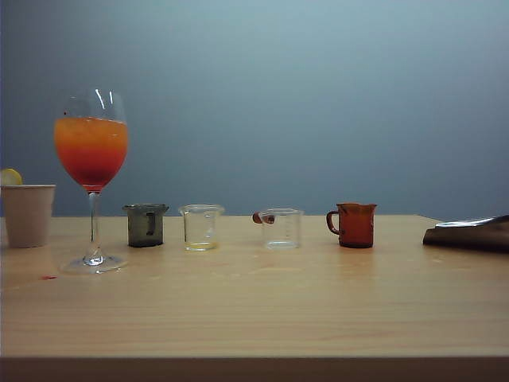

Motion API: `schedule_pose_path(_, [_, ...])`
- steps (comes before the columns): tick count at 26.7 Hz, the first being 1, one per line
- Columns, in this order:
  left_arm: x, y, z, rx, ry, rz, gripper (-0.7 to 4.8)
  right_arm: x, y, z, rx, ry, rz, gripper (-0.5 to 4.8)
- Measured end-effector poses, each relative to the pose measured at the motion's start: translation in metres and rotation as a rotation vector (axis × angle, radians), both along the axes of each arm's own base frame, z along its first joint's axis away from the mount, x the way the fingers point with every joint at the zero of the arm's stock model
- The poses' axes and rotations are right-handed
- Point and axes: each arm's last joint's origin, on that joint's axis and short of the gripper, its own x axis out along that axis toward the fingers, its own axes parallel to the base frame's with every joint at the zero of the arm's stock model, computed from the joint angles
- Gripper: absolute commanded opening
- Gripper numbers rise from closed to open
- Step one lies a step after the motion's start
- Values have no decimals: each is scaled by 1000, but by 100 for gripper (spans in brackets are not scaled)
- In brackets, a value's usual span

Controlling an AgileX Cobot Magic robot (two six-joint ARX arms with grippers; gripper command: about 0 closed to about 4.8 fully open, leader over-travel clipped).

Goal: Pick up the lemon slice from the paper cup on the left and carefully insert it into the rim of the goblet.

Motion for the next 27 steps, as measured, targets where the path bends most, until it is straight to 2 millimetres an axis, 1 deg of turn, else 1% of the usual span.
schedule_pose_path(3, [0, 0, -1, 1, 10, 0, -6, 0, -1, 0, -2, 0, -31, -1])
schedule_pose_path(9, [0, 0, -1, -2, 10, 0, -6, 0, -1, 0, -2, -2, -31, -1])
schedule_pose_path(11, [-1, 0, 4, -2, 2, 0, -6, 0, -1, 3, 10, -24, -31, -1])
schedule_pose_path(13, [-4, 0, 17, -1, -31, 0, -6, -1, -1, 10, 56, -46, -35, -1])
schedule_pose_path(15, [-8, 0, 36, 2, -86, 0, -6, -4, -1, 27, 112, -99, -37, -1])
schedule_pose_path(17, [-12, -1, 53, 2, -116, 0, -6, -10, -1, 49, 136, -176, -30, -1])
schedule_pose_path(19, [-11, -1, 61, -1, -106, 0, -6, -13, 0, 64, 139, -211, -12, -1])
schedule_pose_path(21, [-6, 0, 70, -3, -52, 0, -6, -13, 0, 83, 135, -203, 12, -1])
schedule_pose_path(22, [2, 0, 80, -4, -17, -5, -6, -10, 1, 99, 134, -187, 22, -2])
schedule_pose_path(23, [7, 0, 87, -2, -14, -18, -6, -7, 1, 108, 131, -180, 27, -2])
schedule_pose_path(24, [18, 0, 101, -2, -24, -47, -6, -1, 2, 124, 114, -169, 52, -1])
schedule_pose_path(25, [24, 1, 110, 2, -43, -63, -6, 3, 2, 133, 103, -159, 72, -2])
schedule_pose_path(27, [39, 4, 121, 20, -41, -86, -6, 15, 3, 148, 87, -136, 108, -1])
